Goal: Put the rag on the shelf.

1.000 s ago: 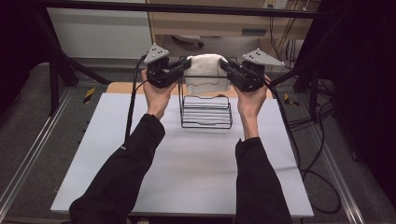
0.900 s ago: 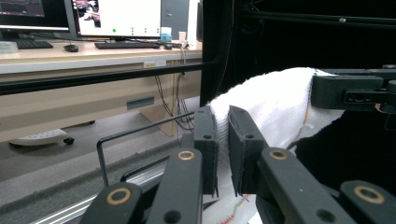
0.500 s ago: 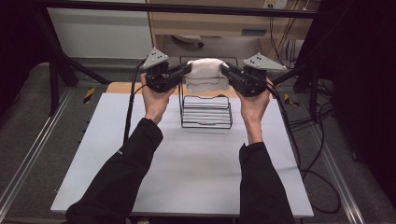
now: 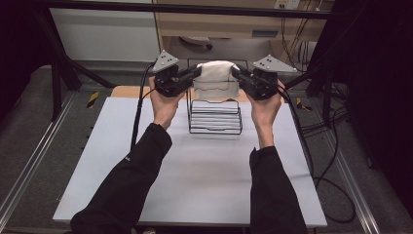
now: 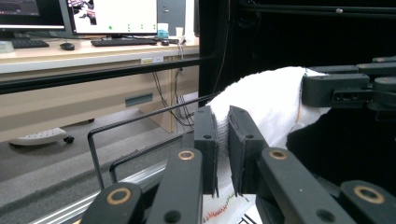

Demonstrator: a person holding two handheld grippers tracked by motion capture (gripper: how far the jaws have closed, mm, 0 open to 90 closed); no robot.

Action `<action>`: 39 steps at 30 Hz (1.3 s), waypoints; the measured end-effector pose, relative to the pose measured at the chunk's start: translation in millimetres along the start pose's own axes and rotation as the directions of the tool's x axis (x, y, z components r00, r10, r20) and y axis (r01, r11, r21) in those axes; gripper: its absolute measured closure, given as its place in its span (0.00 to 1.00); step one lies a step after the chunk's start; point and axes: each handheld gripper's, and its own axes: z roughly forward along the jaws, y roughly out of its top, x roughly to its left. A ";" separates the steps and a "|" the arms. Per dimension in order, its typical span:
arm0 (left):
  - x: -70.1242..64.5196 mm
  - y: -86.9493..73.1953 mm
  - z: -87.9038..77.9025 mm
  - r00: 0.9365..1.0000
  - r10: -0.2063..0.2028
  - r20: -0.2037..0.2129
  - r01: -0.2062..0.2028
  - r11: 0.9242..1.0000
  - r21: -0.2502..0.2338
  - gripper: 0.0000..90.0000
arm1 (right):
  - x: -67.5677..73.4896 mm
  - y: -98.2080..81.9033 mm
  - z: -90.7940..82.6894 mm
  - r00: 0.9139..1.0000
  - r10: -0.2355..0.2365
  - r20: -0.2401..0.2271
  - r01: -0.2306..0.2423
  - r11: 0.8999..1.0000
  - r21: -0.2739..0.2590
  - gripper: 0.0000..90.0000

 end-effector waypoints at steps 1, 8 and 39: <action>-0.2 -0.6 -0.9 1.000 0.003 0.001 -0.003 1.000 0.001 0.92 | 0.2 0.0 -0.5 1.000 -0.001 -0.001 0.001 1.000 0.002 0.88; -1.8 -5.7 -8.4 0.999 0.007 0.033 -0.008 1.000 0.026 0.91 | 4.3 -6.6 -7.4 1.000 -0.006 -0.026 0.007 1.000 0.014 0.88; 6.5 32.2 -4.4 0.995 -0.089 -0.042 0.094 0.982 0.166 0.99 | 8.2 -31.0 -15.1 0.997 -0.021 -0.075 0.023 0.999 0.026 0.89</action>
